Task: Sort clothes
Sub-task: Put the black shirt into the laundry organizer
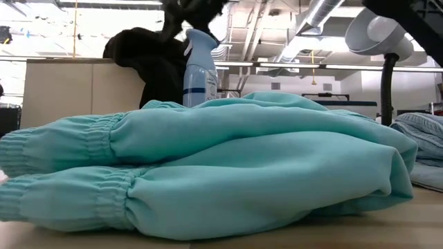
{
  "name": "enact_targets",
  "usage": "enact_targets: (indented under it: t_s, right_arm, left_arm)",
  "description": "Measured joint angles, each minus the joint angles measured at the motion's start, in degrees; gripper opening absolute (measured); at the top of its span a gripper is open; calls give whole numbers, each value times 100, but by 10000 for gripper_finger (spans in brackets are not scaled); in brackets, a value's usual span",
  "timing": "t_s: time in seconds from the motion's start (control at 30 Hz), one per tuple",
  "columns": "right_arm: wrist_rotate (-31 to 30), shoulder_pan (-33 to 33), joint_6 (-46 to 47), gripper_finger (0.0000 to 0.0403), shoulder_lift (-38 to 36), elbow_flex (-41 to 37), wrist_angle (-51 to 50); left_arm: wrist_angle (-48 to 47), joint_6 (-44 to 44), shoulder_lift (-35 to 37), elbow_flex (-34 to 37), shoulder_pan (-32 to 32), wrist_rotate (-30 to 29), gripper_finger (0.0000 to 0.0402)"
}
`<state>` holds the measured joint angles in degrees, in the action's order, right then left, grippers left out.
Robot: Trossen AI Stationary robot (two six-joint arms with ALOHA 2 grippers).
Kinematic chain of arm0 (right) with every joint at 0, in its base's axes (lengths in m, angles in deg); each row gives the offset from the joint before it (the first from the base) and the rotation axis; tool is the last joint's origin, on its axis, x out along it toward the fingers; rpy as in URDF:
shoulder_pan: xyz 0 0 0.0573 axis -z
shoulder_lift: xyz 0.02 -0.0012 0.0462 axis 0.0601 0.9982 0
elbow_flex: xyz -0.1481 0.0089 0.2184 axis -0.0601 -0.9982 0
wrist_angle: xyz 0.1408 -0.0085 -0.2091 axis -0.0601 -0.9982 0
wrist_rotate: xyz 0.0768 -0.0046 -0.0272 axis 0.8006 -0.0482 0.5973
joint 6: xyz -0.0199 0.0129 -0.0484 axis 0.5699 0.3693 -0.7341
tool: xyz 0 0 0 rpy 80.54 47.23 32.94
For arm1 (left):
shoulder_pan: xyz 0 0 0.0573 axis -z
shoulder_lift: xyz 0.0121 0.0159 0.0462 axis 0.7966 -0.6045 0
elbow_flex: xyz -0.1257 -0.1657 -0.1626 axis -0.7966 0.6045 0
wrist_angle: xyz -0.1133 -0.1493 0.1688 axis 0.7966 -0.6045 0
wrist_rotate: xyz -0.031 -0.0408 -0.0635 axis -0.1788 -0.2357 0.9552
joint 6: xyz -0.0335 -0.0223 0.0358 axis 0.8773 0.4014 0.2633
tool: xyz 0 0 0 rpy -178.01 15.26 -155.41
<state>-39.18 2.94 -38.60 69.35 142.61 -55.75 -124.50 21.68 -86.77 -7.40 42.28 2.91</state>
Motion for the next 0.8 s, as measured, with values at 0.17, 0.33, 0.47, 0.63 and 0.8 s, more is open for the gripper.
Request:
enact_targets:
  t_s: [0.17, 0.33, 0.47, 0.63, 0.8]
  right_arm:
    - [24, 132, 148, 280, -37, -394, 600]
    - [96, 260, 121, 244, -31, -736, 949]
    - [328, 315, 143, 169, 49, -793, 944]
    - [348, 312, 146, 49, 131, -790, 1173]
    - [375, 234, 121, 15, 124, -661, 1326]
  left_arm:
    - [3, 45, 4, 0, 0, -30, 180]
    - [3, 48, 2, 0, -2, -39, 180]
    - [1, 18, 2, 0, 0, -186, 180]
    - [1, 70, 2, 0, -2, -222, 180]
    - [1, 67, 2, 0, -2, -223, 180]
